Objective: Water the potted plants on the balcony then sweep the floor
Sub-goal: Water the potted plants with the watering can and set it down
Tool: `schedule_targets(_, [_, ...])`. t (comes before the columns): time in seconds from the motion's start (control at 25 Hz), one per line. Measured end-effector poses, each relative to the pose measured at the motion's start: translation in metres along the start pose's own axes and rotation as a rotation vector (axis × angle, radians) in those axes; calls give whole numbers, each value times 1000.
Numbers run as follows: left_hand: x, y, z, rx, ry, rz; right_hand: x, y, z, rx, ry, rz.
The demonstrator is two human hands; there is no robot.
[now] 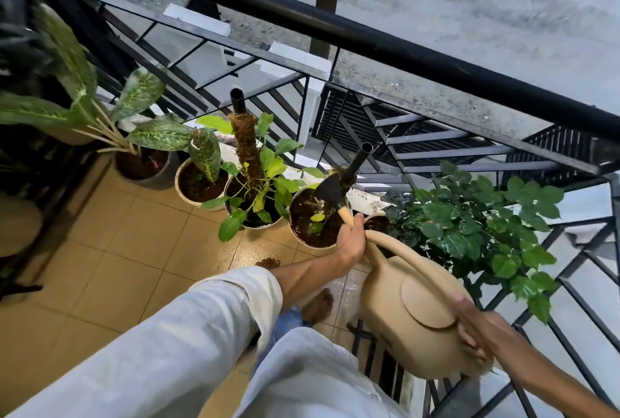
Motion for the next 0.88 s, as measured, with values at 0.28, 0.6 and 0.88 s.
schedule_targets(0.28, [-17,13,-25,-17,-60,27,-10,4,16,-36,17,-3])
schedule_targets(0.6, [-20,17,-21,36,-38,-1,1,9,29,25,101,25])
schedule_targets(0.88, [-12,6,-2,47,12,25,3,7,2,-10,103,-4])
Point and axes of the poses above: each hand's wrist, its own x-axis away from the middle knuckle, its own y-axis out of the back of the hand, z = x × y, the point moved 2 cm from there along -x, towards the middle knuckle, and after that the axes turned 14 degrees about -y, right-handed, at the moved point
